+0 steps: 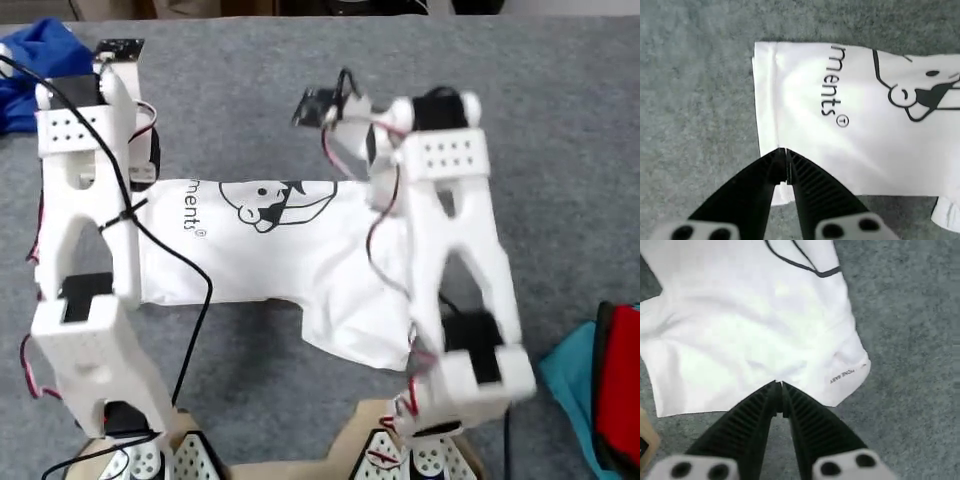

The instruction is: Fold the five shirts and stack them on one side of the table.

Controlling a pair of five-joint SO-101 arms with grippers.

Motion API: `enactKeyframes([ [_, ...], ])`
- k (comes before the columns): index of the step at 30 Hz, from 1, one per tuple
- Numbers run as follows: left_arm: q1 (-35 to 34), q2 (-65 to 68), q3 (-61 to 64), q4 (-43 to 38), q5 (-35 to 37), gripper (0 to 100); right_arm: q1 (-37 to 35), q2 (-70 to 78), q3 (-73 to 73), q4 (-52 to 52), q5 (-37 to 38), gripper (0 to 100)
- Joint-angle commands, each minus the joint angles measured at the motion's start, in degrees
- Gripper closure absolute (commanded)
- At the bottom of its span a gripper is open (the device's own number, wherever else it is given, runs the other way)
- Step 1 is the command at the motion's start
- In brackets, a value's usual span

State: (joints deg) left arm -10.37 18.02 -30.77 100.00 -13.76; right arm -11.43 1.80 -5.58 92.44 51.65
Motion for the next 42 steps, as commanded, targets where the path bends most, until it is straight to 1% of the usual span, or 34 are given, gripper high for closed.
enactKeyframes([
  [1,-0.3,-8.5,7.7,-2.2,-0.4,98,-2.2,-12.3,16.0,-5.2,1.4,99.3],
  [4,-0.5,-14.7,17.7,-6.0,-0.4,98,-4.8,-18.9,27.6,-8.4,2.2,99.3],
  [8,-0.7,-25.5,35.3,-15.5,-0.4,98,-8.9,-25.8,39.8,-11.6,2.6,99.3],
  [12,-0.8,-36.9,54.3,-22.8,-0.3,98,-11.8,-29.1,47.0,-14.0,1.4,99.3],
  [15,-2.8,-43.6,66.6,-31.2,0.0,98,-12.8,-29.2,50.4,-15.5,0.8,99.0],
  [17,-4.3,-46.5,72.3,-36.1,0.0,98,-13.1,-29.2,53.0,-16.4,0.9,95.9],
  [19,-5.8,-47.2,76.1,-41.1,0.0,98,-13.1,-29.2,54.9,-16.4,0.9,90.6],
  [22,-7.1,-46.8,78.2,-44.9,0.0,98,-12.8,-29.2,57.5,-16.4,0.7,83.2],
  [26,-7.4,-44.1,78.5,-46.1,-0.1,98,-12.8,-29.2,60.4,-16.3,0.5,78.4],
  [28,-7.5,-41.6,77.9,-46.4,-0.2,98,-13.0,-29.2,61.3,-16.5,0.5,77.5],
  [32,-10.4,-36.9,75.6,-47.6,-0.2,98,-13.2,-29.1,61.7,-16.7,-1.1,77.0],
  [35,-11.8,-33.0,72.6,-47.5,-0.2,98,-14.7,-29.1,61.8,-18.4,-1.9,75.8],
  [38,-12.2,-29.1,70.4,-47.4,-0.2,98,-17.6,-27.2,61.8,-22.3,-5.2,75.0],
  [42,-12.3,-24.1,67.5,-47.4,-0.2,98,-20.4,-18.6,61.7,-29.3,-8.4,75.2],
])
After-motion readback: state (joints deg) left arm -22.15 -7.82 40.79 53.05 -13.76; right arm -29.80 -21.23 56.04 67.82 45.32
